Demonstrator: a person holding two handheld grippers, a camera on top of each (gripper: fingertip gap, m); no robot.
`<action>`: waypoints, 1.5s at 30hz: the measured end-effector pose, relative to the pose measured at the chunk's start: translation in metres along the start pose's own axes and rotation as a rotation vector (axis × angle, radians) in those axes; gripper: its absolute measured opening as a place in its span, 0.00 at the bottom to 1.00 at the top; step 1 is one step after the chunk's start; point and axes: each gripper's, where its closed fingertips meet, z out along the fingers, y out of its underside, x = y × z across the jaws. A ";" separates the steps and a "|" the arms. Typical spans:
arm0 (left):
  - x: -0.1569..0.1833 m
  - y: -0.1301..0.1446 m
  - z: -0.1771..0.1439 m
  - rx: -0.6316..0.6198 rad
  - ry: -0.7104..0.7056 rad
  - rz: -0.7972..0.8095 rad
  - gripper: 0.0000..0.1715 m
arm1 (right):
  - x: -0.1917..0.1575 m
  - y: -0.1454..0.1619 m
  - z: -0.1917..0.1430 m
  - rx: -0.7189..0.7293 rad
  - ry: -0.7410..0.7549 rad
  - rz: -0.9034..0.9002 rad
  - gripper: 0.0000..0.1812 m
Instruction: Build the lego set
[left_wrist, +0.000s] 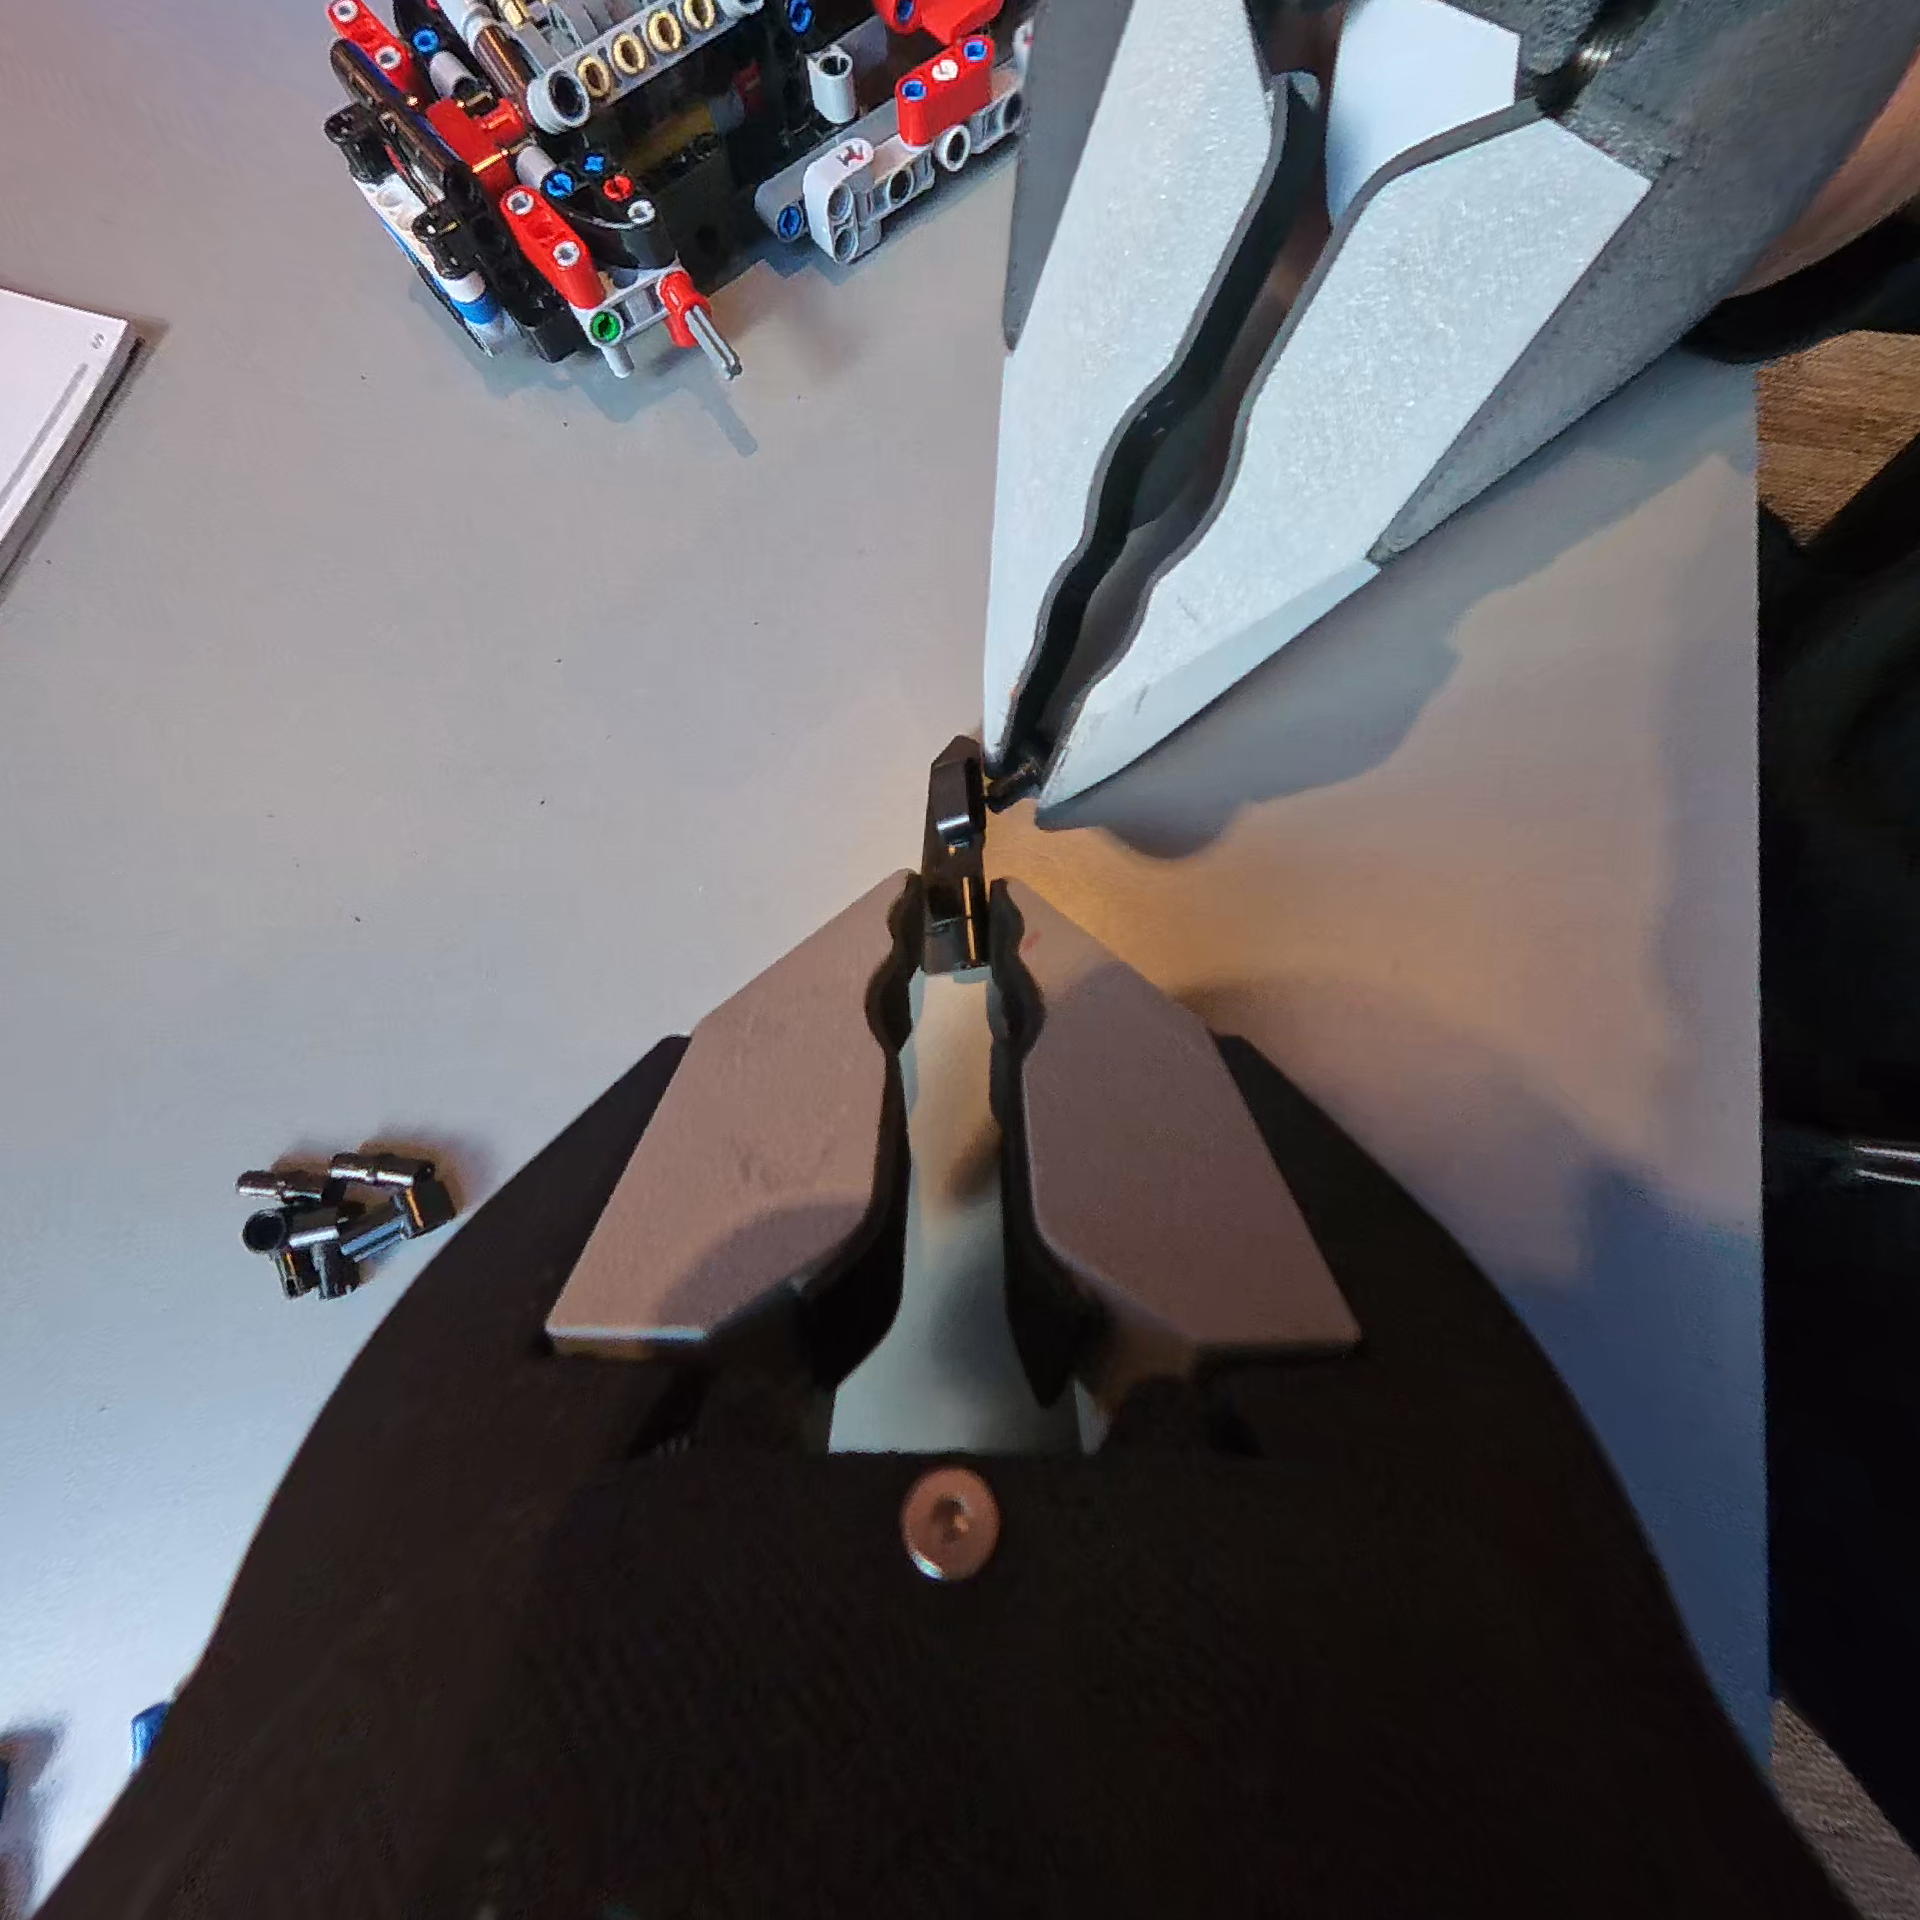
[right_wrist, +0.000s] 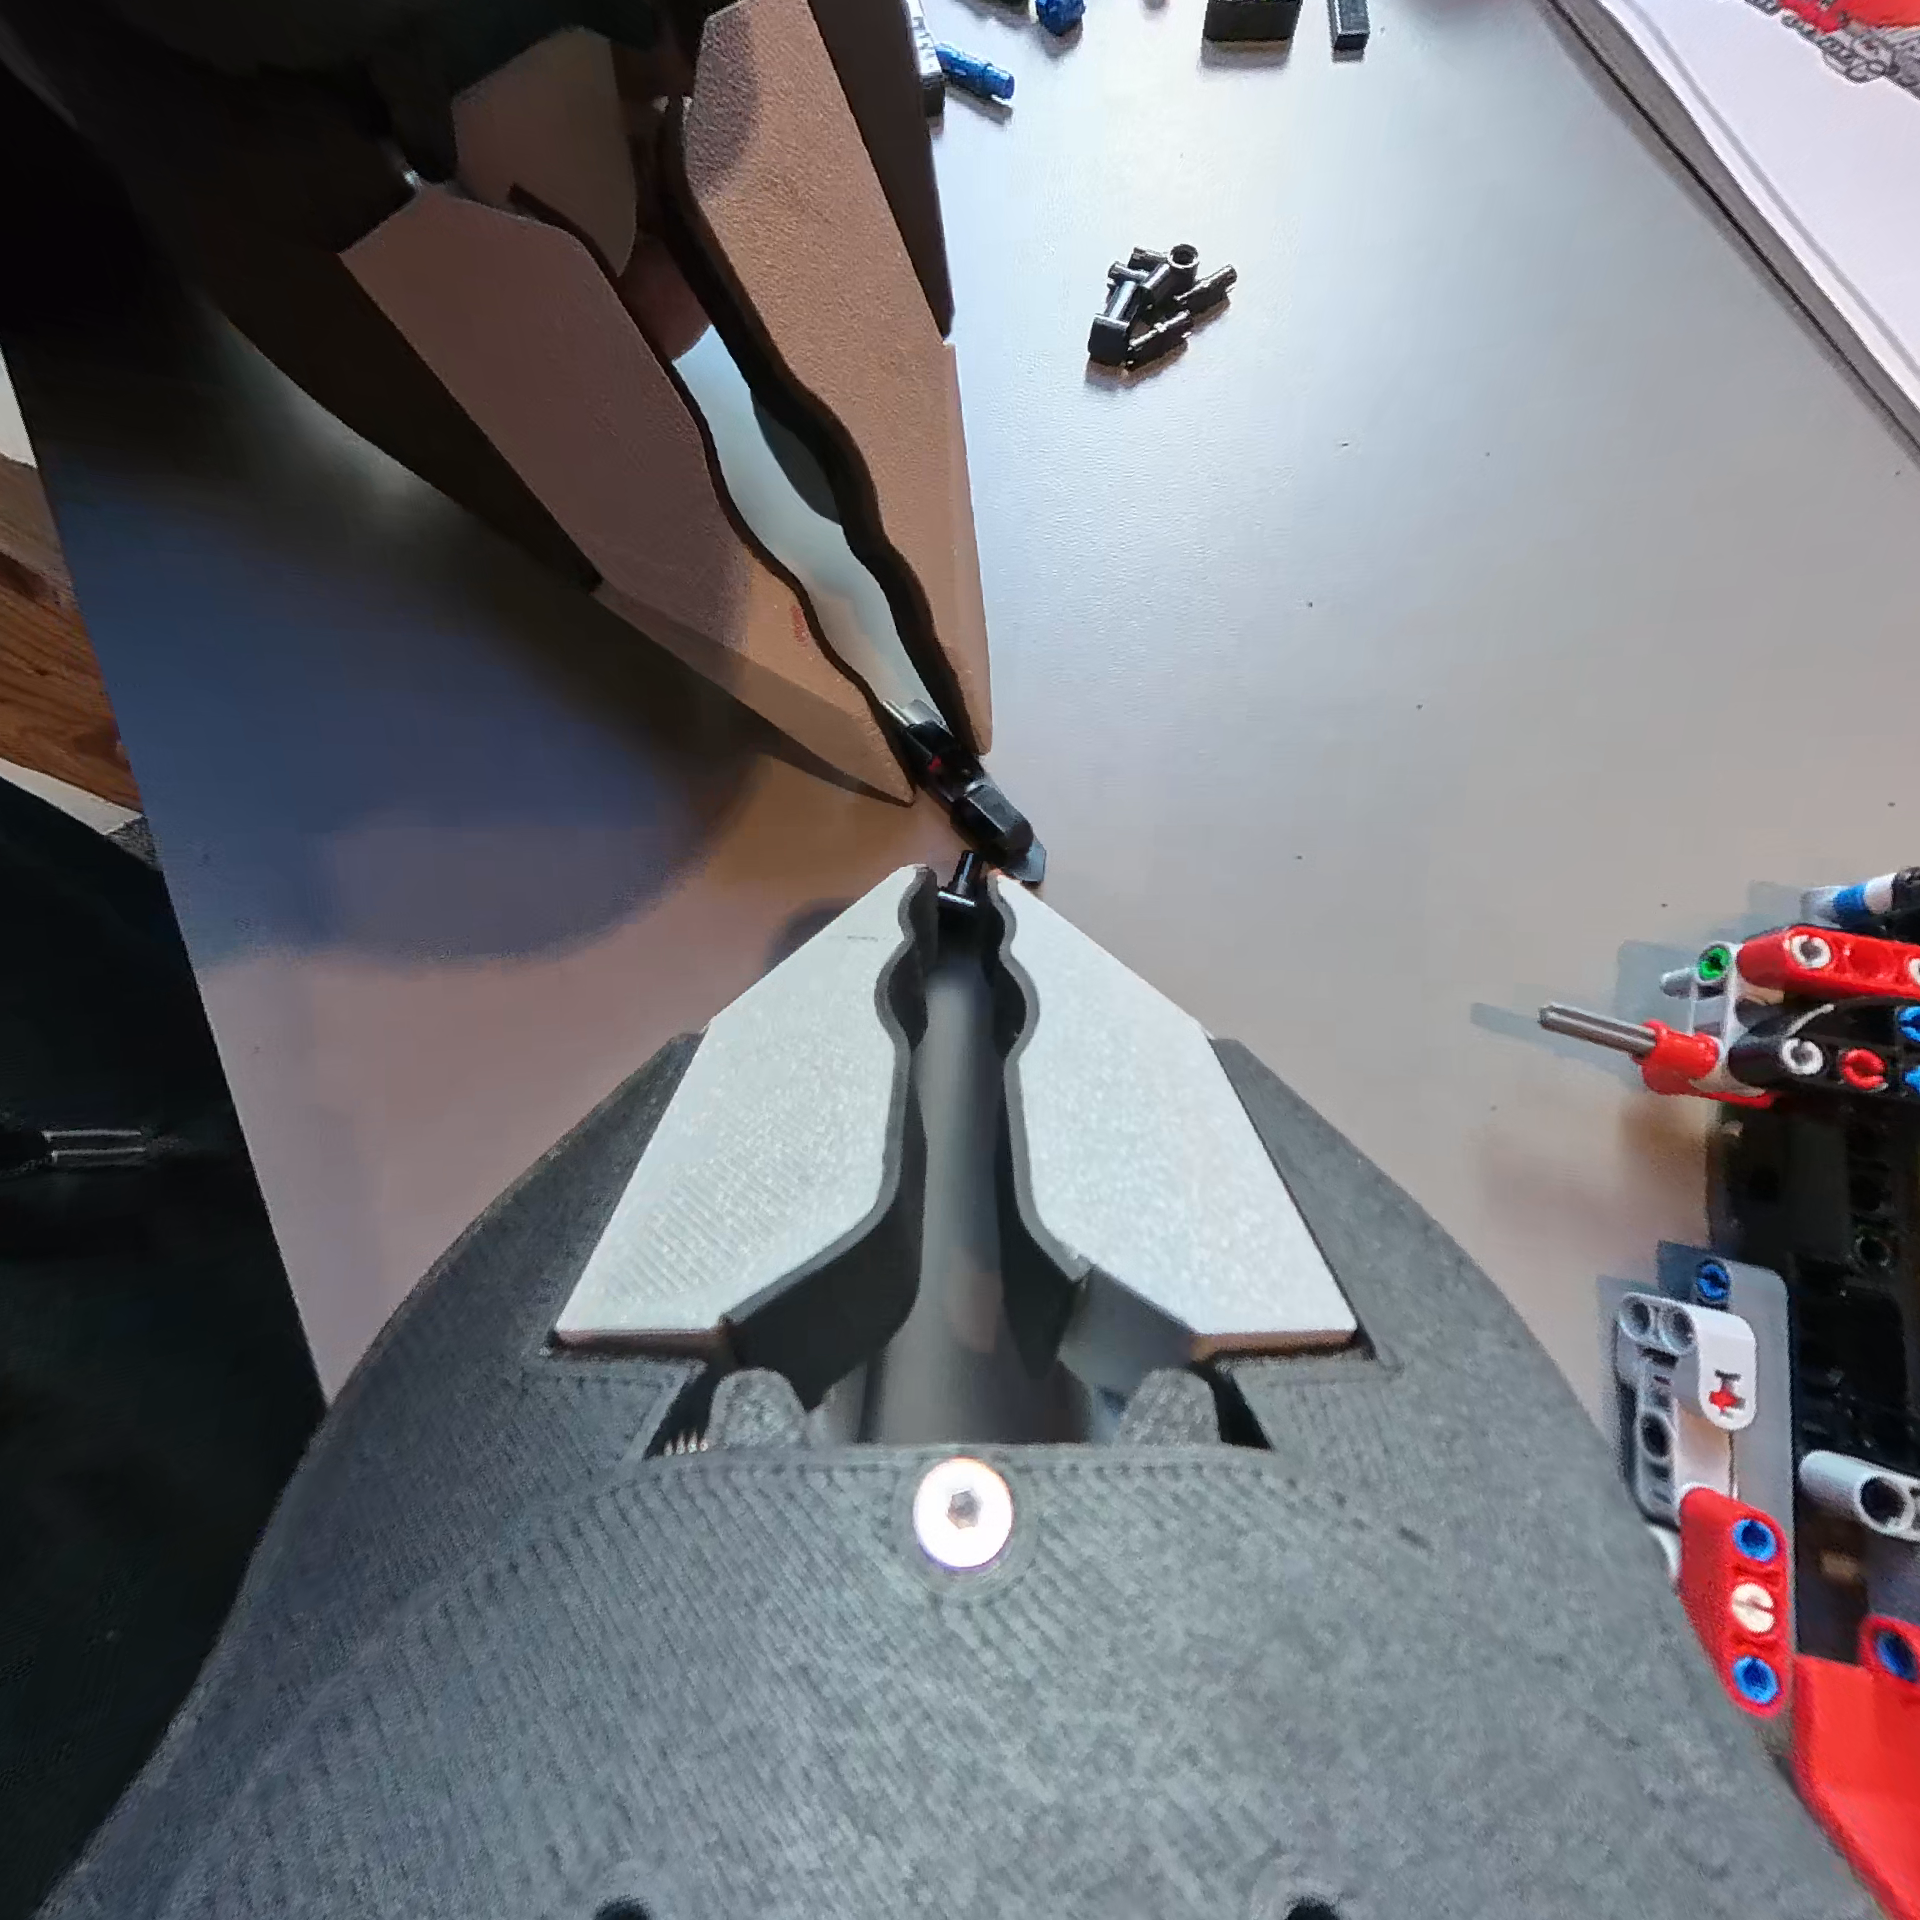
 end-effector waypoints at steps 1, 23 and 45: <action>0.000 0.000 0.000 0.001 0.000 -0.003 0.05 | 0.000 0.000 -0.001 0.002 0.006 0.005 0.02; 0.004 -0.005 0.004 -0.008 0.053 0.006 0.07 | -0.001 -0.001 0.000 0.002 -0.012 0.041 0.02; -0.003 -0.013 -0.001 0.038 0.072 -0.076 0.04 | 0.004 -0.003 -0.001 0.019 -0.011 0.068 0.02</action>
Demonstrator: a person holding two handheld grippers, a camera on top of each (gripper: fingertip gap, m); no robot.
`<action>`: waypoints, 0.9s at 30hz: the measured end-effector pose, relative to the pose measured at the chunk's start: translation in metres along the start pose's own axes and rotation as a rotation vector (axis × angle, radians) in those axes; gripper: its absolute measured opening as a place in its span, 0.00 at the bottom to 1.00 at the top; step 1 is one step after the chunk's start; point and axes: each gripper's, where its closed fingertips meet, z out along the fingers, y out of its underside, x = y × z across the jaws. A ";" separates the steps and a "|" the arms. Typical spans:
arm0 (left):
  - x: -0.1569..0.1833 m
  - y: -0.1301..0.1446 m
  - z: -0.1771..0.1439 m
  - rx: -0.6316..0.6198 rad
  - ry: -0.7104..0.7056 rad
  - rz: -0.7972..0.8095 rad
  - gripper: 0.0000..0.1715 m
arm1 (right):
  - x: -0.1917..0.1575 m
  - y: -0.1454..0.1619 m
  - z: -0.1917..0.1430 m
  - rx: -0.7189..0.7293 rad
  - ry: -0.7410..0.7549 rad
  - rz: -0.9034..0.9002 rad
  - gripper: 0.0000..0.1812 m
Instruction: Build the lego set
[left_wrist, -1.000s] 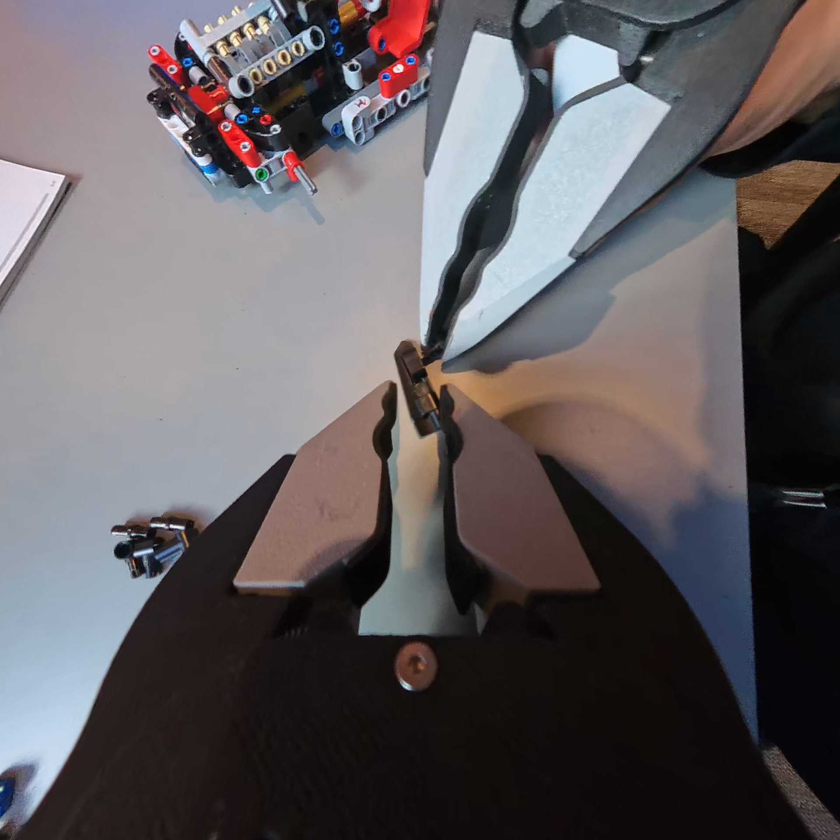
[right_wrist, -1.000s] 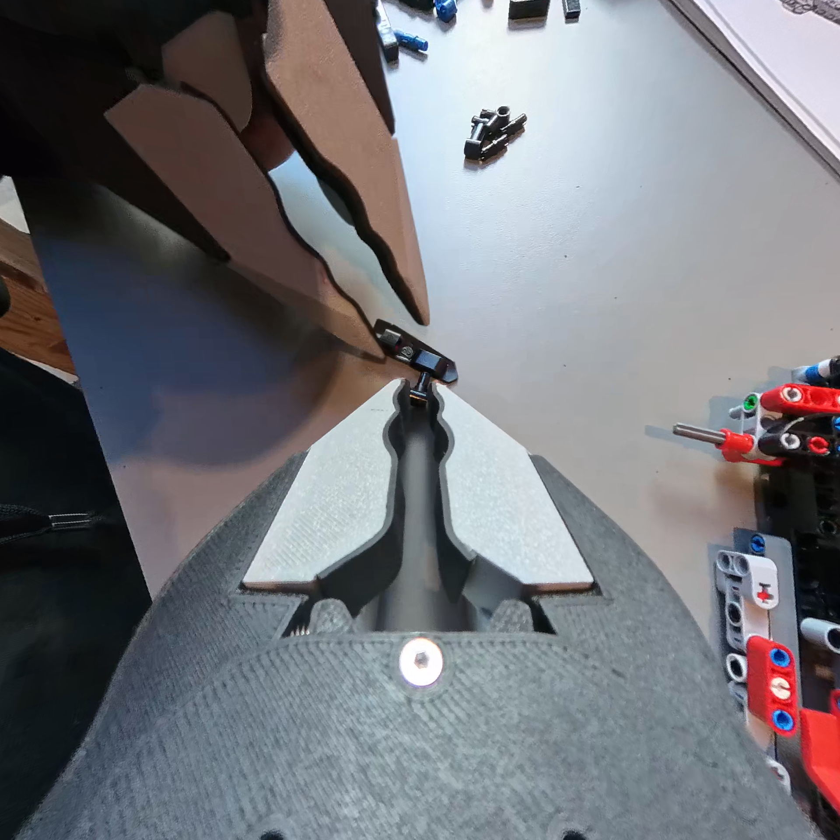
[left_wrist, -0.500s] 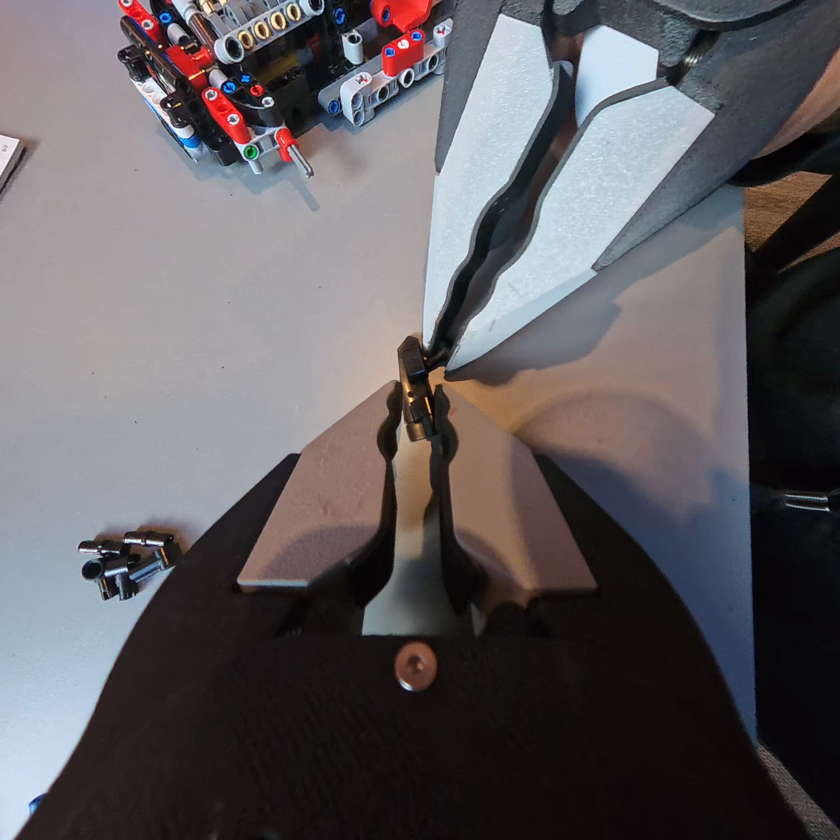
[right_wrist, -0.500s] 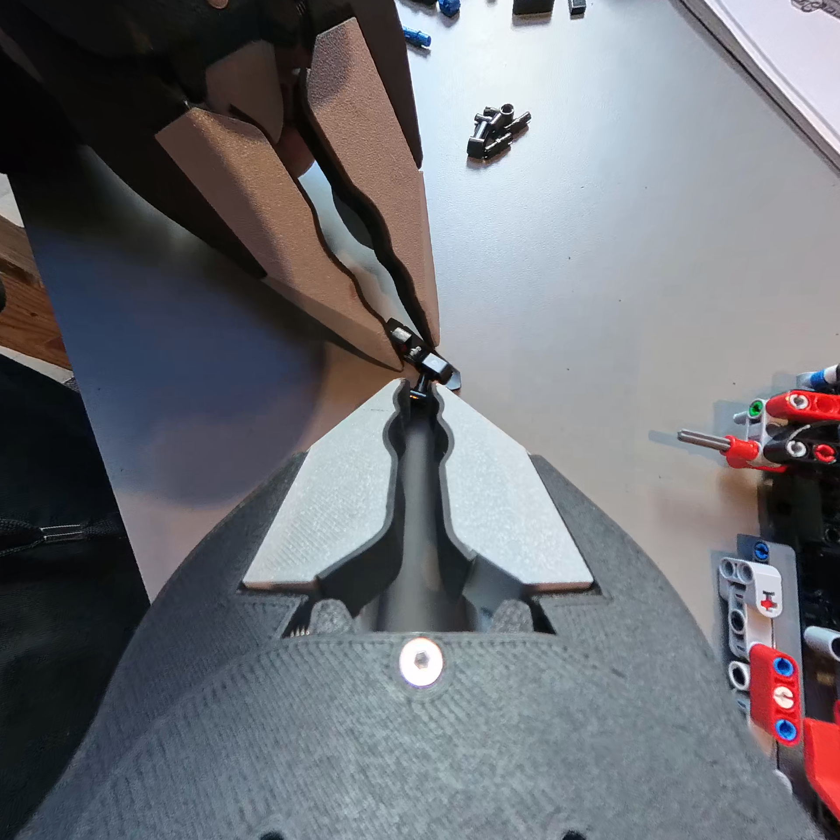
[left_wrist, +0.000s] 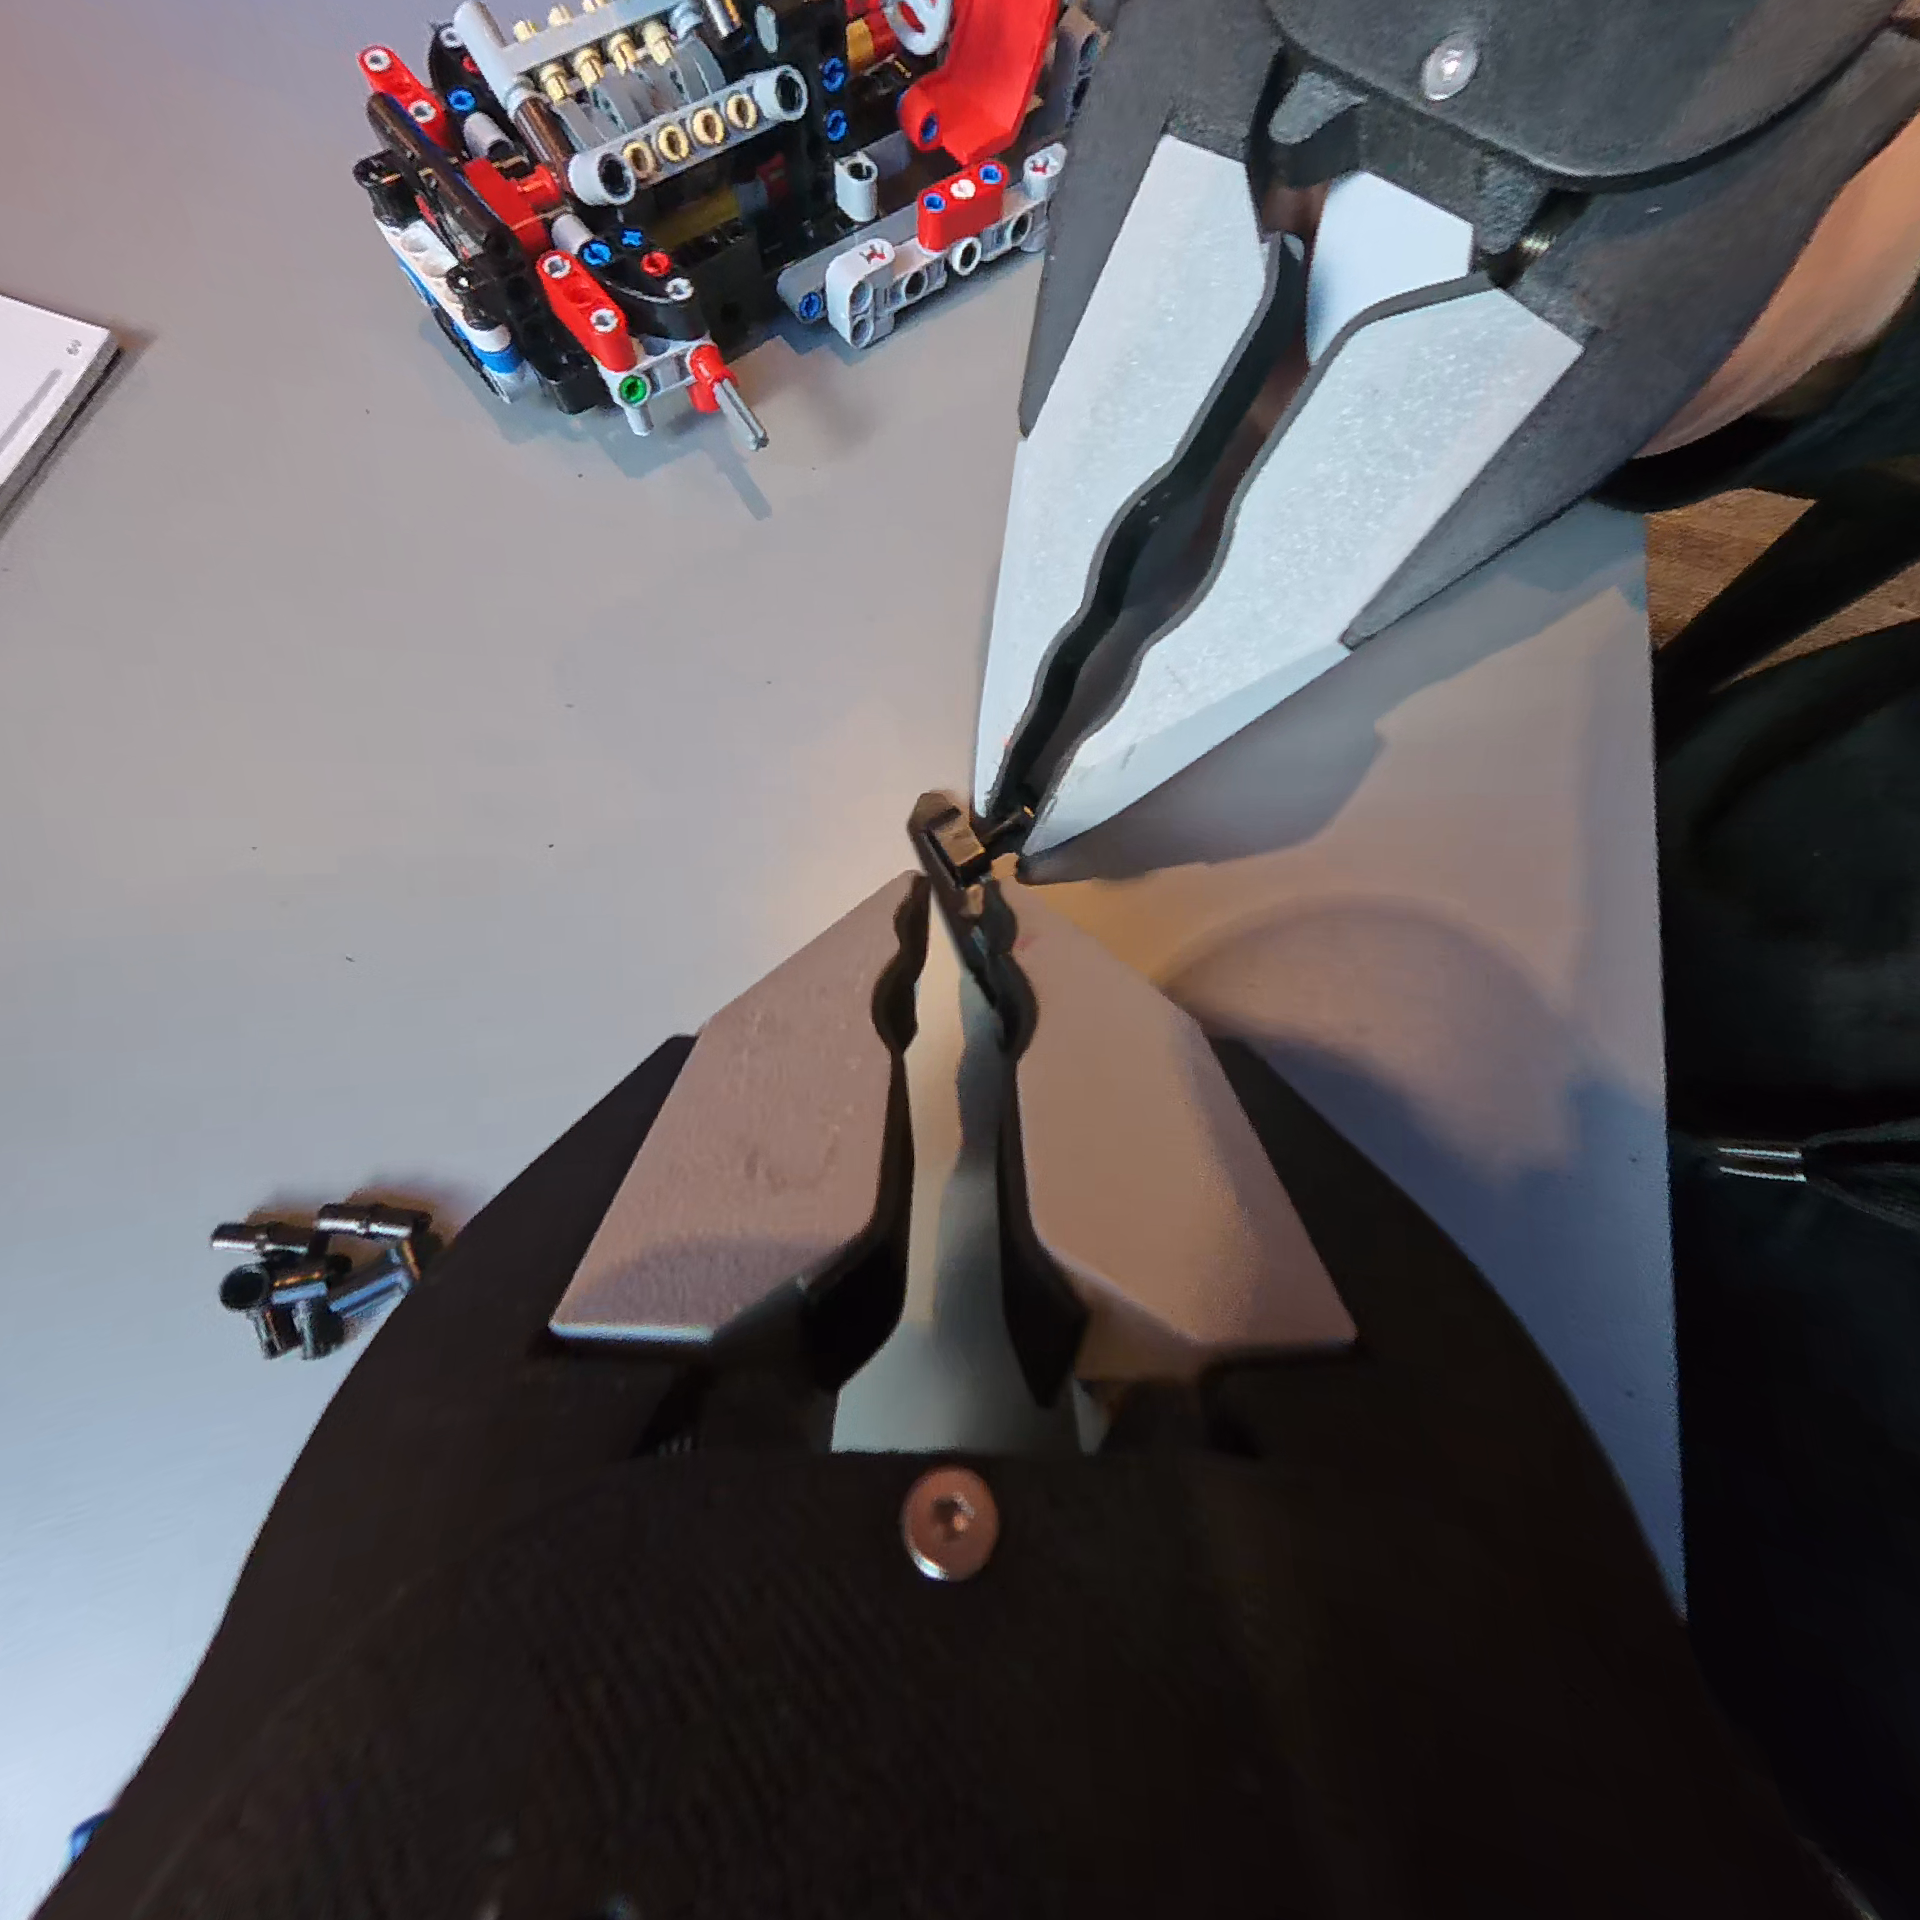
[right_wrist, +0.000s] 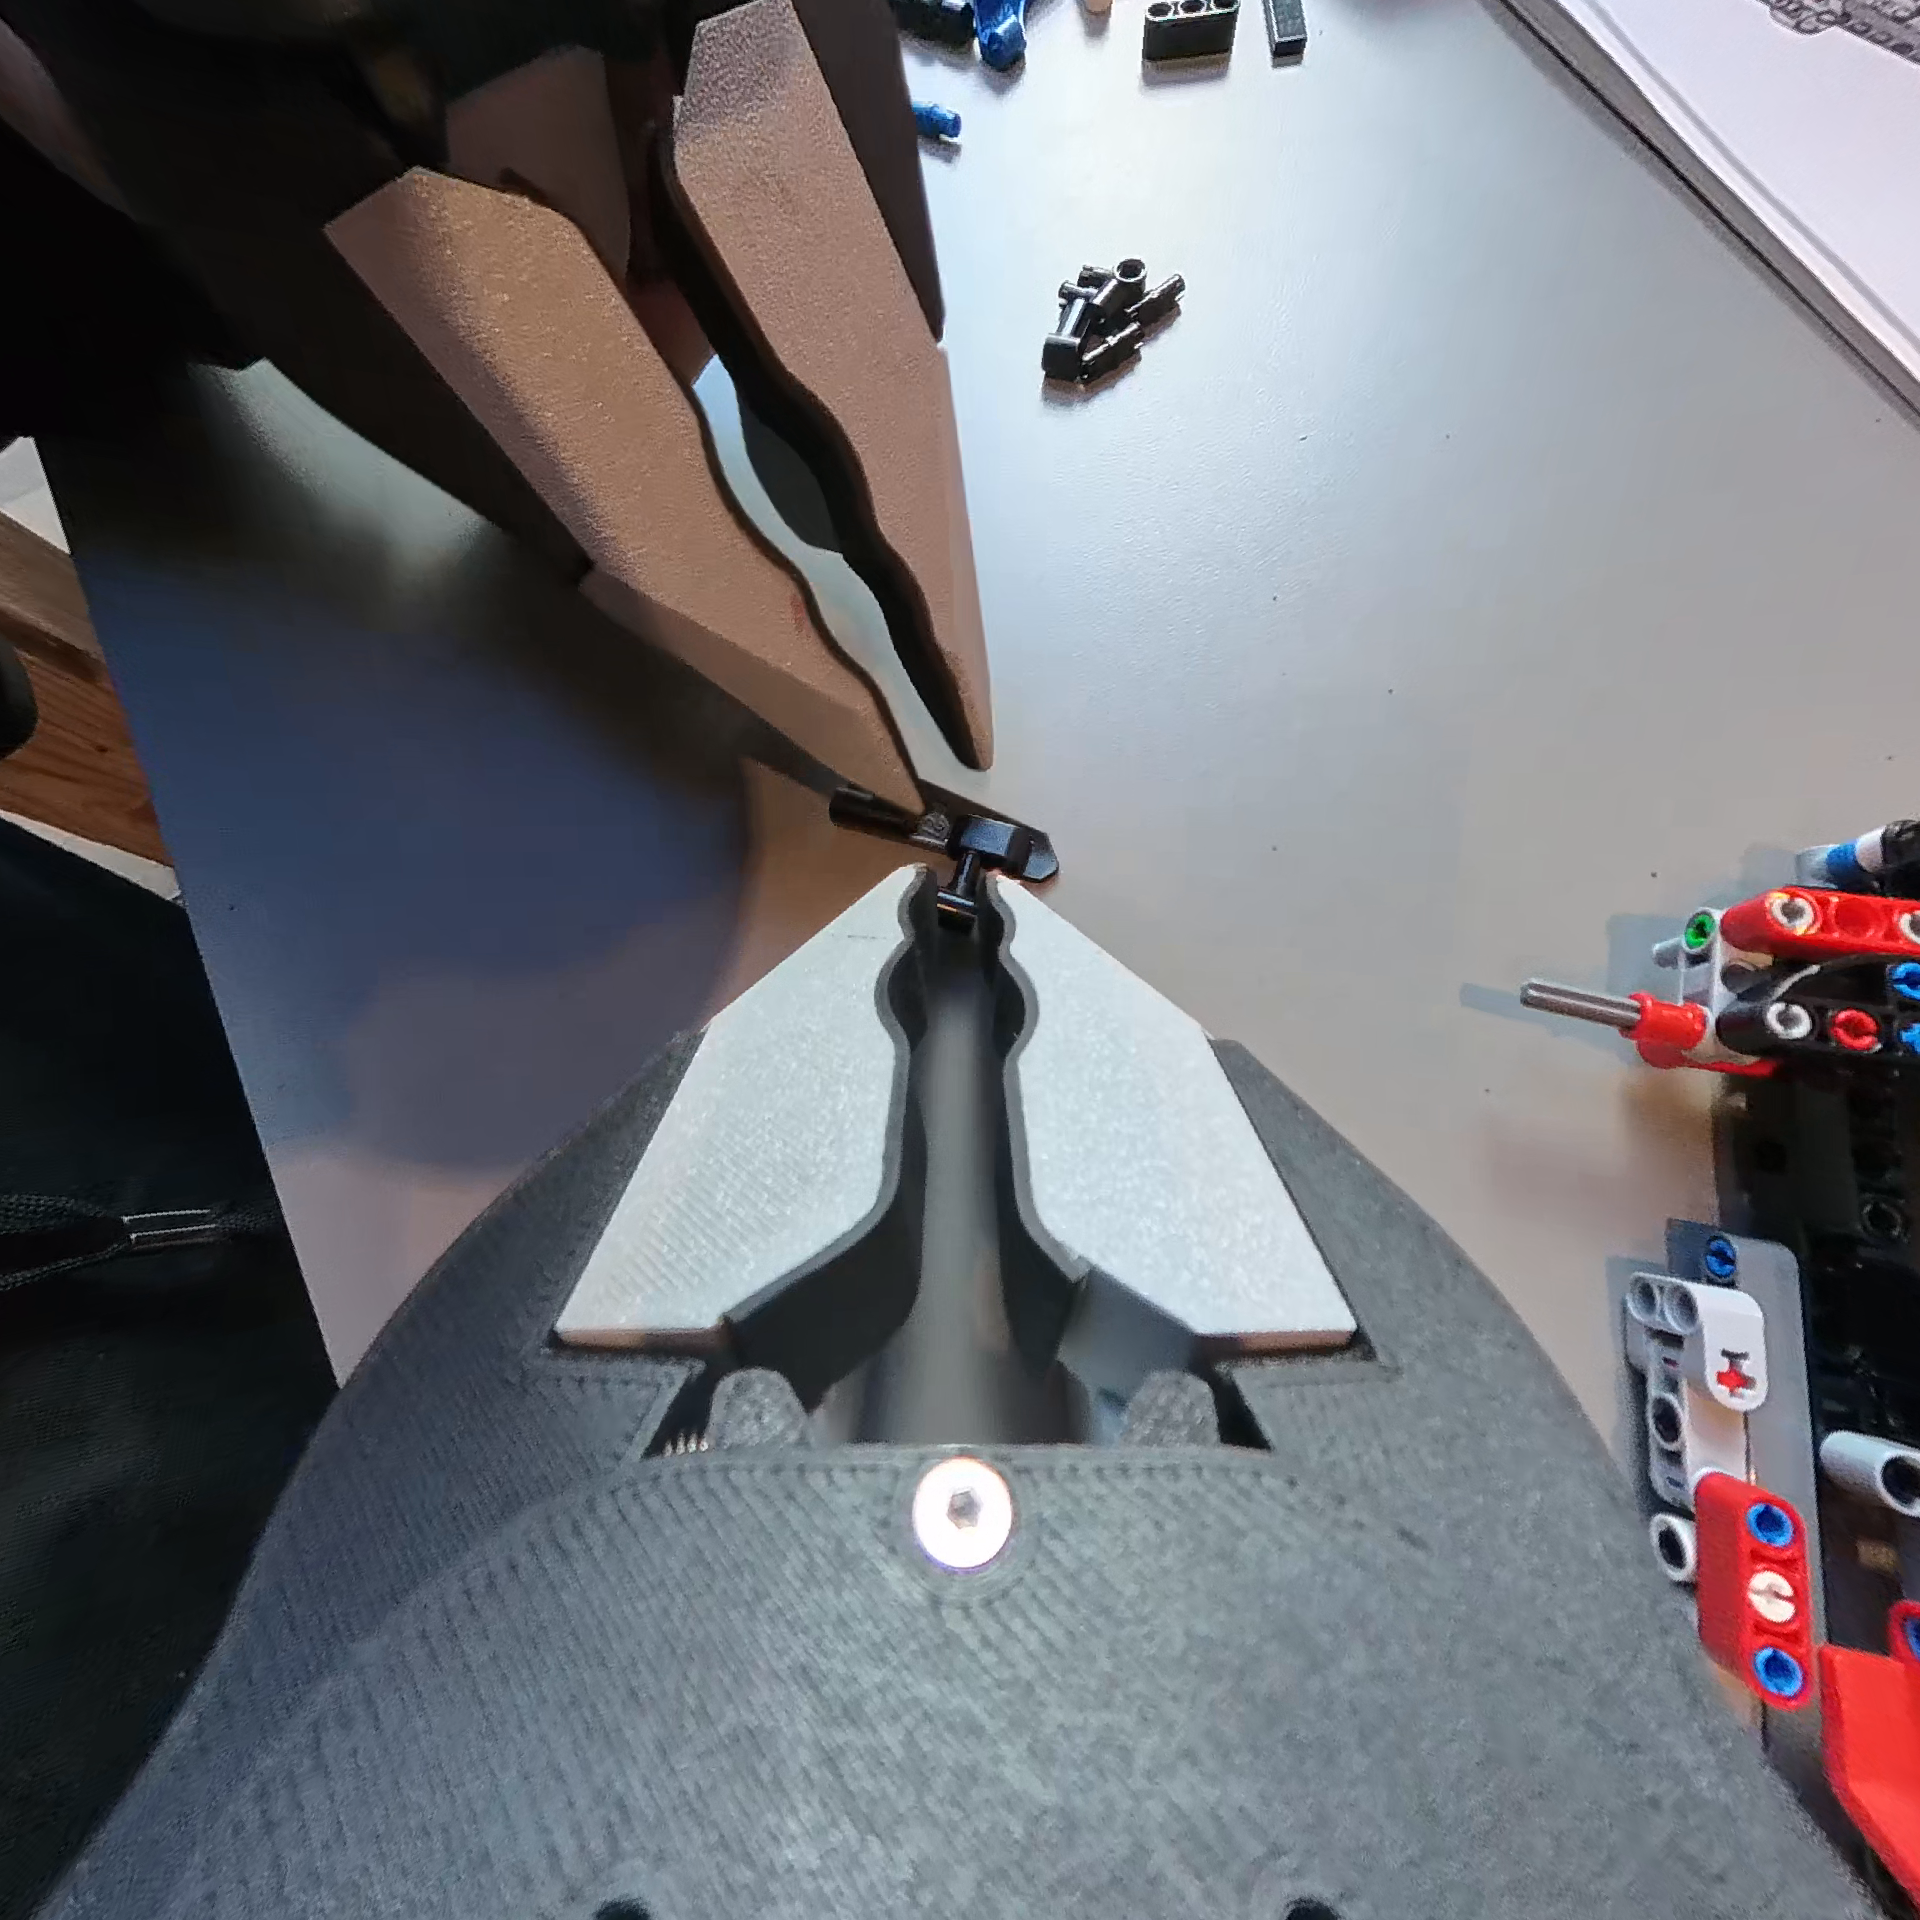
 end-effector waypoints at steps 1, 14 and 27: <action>-0.002 0.001 0.001 -0.005 -0.005 0.002 0.04 | 0.000 0.000 0.000 -0.003 -0.001 -0.001 0.02; 0.001 0.004 0.007 -0.007 0.082 -0.035 0.04 | -0.004 0.000 0.003 -0.009 -0.013 -0.028 0.02; 0.000 0.003 0.007 0.012 0.006 0.005 0.02 | -0.001 0.002 0.004 -0.016 0.102 -0.084 0.02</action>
